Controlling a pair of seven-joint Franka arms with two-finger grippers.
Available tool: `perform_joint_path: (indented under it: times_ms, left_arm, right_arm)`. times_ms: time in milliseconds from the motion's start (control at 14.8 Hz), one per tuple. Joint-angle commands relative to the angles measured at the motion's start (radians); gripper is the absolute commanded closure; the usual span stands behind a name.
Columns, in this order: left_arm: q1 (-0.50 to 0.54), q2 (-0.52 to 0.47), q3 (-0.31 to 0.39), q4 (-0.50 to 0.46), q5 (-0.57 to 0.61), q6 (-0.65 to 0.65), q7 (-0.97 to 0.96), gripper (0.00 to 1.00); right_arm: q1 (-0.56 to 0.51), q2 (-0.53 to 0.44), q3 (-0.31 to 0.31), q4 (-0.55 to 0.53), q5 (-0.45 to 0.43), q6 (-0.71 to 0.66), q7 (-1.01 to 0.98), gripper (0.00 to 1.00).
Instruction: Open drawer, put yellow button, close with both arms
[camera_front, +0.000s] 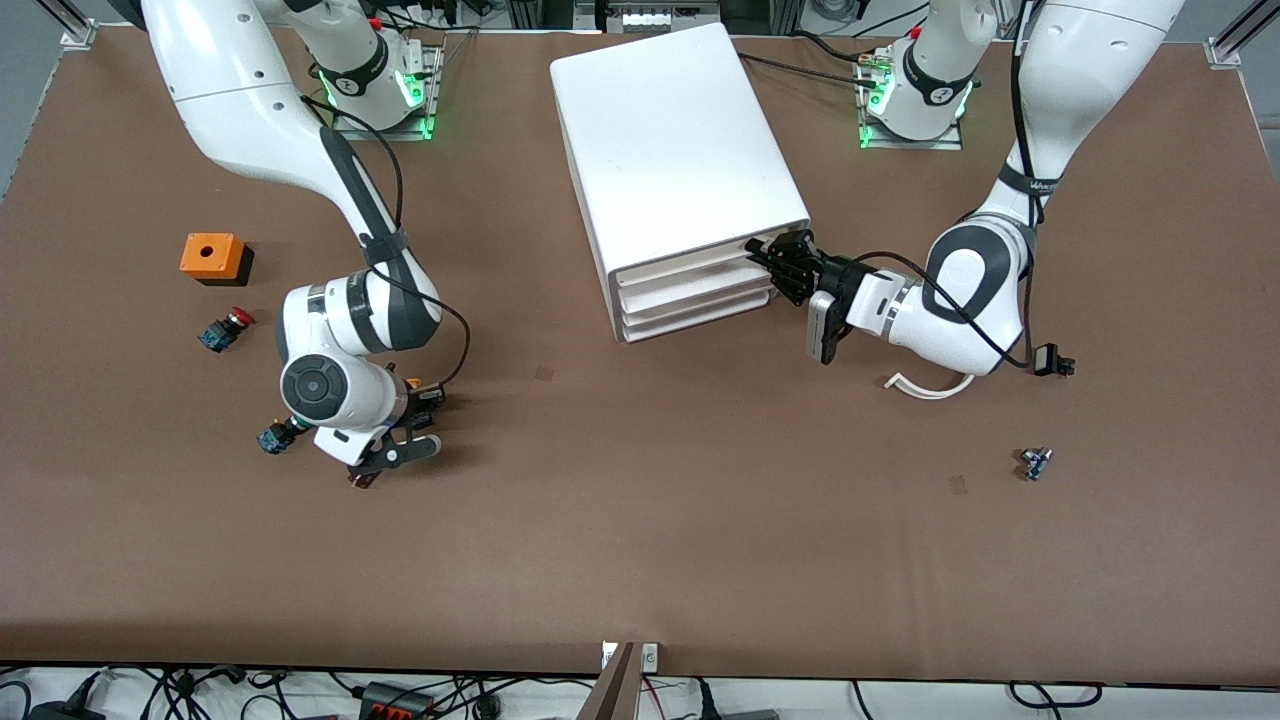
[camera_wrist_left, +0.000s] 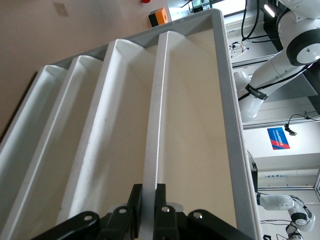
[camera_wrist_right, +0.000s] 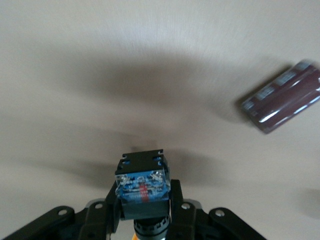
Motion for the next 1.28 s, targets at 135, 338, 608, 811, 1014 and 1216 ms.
perform_joint_path:
  times_ms: [135,338,608,811,1014,1216]
  left_arm:
    - [0.006,0.155,0.027,0.232,0.01,0.009,-0.106,1.0]
    - [0.003,0.22,0.056,0.346,0.012,0.009,-0.137,1.0]
    - [0.0,0.232,0.092,0.389,0.013,0.028,-0.137,0.9]
    - [0.011,0.225,0.092,0.409,0.012,0.025,-0.135,0.0]
    - [0.014,0.19,0.113,0.411,0.038,0.0,-0.199,0.0]
    - [0.015,0.157,0.113,0.486,0.246,-0.082,-0.387,0.0]
  right_arm:
    - [0.009,-0.018,0.001,0.244,0.008,-0.217,-0.003,1.0]
    - [0.027,-0.041,0.007,0.32,0.013,-0.258,-0.003,1.0]
    - [0.115,-0.071,0.001,0.41,0.01,-0.3,0.0,1.0]
    - [0.178,-0.081,0.005,0.496,0.014,-0.34,0.119,1.0]
    - [0.264,-0.081,0.021,0.521,0.014,-0.338,0.27,1.0]
    - [0.366,-0.073,0.036,0.547,0.014,-0.3,0.478,1.0]
